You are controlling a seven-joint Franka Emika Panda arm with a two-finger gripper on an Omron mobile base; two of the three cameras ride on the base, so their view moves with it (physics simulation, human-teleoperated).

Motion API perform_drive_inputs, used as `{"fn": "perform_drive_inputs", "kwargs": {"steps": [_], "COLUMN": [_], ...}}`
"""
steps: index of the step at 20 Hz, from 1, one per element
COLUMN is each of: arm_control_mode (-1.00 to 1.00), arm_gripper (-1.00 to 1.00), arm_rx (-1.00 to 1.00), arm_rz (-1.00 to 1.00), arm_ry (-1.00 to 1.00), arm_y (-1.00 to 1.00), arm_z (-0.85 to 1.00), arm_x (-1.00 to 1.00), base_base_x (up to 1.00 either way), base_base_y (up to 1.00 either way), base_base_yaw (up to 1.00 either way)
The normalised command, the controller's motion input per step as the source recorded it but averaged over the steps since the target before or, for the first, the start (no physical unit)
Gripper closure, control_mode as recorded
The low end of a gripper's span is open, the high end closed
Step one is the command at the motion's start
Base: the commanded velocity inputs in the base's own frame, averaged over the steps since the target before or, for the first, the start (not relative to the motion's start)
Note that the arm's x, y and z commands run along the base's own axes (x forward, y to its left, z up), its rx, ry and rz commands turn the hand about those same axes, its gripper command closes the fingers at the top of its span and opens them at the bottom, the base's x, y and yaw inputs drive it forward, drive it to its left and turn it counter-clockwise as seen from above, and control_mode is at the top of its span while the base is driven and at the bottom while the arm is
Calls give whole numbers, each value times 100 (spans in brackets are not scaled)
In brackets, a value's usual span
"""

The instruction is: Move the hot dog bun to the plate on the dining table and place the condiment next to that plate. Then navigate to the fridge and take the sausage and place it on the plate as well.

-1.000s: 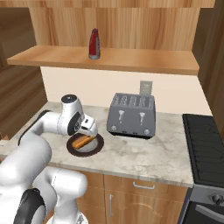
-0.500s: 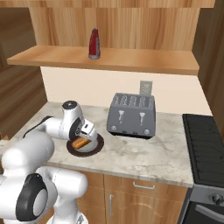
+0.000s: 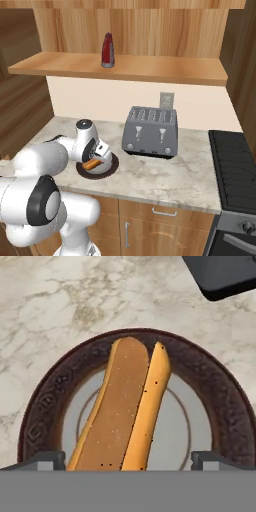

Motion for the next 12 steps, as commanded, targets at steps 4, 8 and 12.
{"fn": "perform_drive_inputs", "kwargs": {"steps": [4, 8, 12], "arm_control_mode": [-100, -100, -100], "arm_gripper": [-100, -100, -100], "arm_rx": [4, 2, 1], "arm_rz": [-2, -3, -4], "arm_ry": [0, 0, 0], "arm_y": [7, 10, 13], "arm_z": [-23, -22, -27], "arm_x": [20, 11, 10], "base_base_x": [0, 0, 0], "base_base_y": [0, 0, 0], "base_base_yaw": [0, 0, 0]}}
